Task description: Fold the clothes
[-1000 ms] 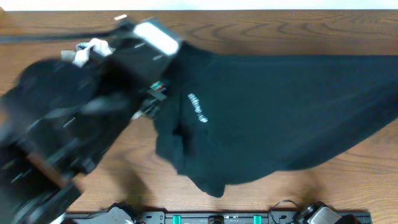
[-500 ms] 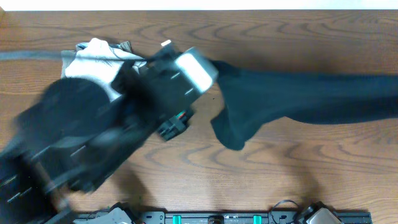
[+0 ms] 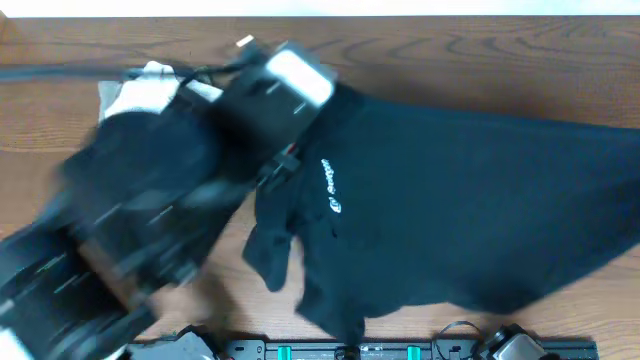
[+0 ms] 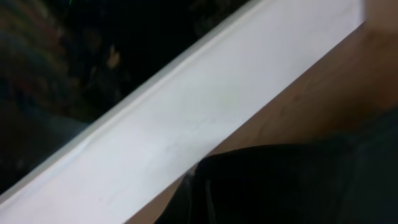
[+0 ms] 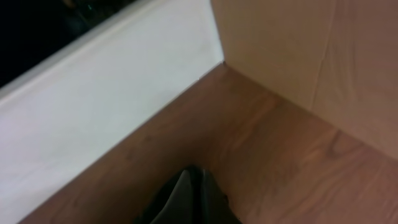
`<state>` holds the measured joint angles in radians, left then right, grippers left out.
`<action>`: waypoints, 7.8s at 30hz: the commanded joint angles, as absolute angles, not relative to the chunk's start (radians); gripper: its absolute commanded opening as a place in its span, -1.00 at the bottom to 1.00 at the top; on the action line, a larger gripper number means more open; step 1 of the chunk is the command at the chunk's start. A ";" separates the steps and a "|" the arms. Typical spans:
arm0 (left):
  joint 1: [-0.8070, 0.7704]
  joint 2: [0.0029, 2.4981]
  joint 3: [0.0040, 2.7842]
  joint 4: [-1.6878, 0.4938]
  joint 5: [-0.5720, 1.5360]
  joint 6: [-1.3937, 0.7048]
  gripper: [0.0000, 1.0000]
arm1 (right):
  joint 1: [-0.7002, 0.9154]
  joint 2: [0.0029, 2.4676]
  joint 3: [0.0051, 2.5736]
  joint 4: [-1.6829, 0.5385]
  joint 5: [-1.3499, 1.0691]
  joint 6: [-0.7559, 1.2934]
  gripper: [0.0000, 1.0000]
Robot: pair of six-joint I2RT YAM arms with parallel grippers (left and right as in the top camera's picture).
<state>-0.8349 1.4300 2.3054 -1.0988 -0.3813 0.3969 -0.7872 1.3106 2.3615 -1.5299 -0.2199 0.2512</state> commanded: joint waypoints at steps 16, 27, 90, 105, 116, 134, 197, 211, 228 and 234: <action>-0.347 2.140 2.317 -0.809 0.071 0.339 -0.86 | -0.507 1.942 2.311 -1.278 -0.315 0.164 -0.83; -0.296 2.094 2.317 -0.855 0.034 0.269 0.82 | -0.540 2.061 2.311 -1.281 -0.327 0.147 -0.01; -0.402 2.009 1.464 -1.139 0.419 0.163 0.86 | -0.589 1.774 1.470 -1.122 -0.225 0.096 -0.97; -0.412 2.021 1.376 -0.913 0.502 0.068 0.45 | -0.589 1.741 1.470 -1.145 -0.229 0.108 -0.98; -0.412 2.022 1.337 -0.777 0.399 -0.234 0.23 | -0.589 1.741 1.470 -1.146 -0.245 0.108 -0.97; -0.348 1.988 1.386 -1.015 0.431 -0.207 -0.88 | -0.672 1.741 1.470 -1.147 -0.180 0.144 -0.98; -0.586 1.986 1.346 -0.849 0.662 -0.386 -0.88 | -0.784 1.741 1.470 -1.215 -0.393 0.088 -0.07; -0.517 1.746 1.371 -1.437 0.315 -0.311 -0.88 | -0.784 1.741 1.470 -1.211 -0.395 0.089 -0.06; -0.511 1.683 1.359 -1.357 0.208 -0.300 -0.03 | -0.525 1.753 1.447 -0.897 -0.447 -0.022 0.07; -0.480 1.683 1.384 -1.208 0.208 -0.296 0.01 | -0.375 1.851 1.441 -0.677 -0.292 -0.043 0.05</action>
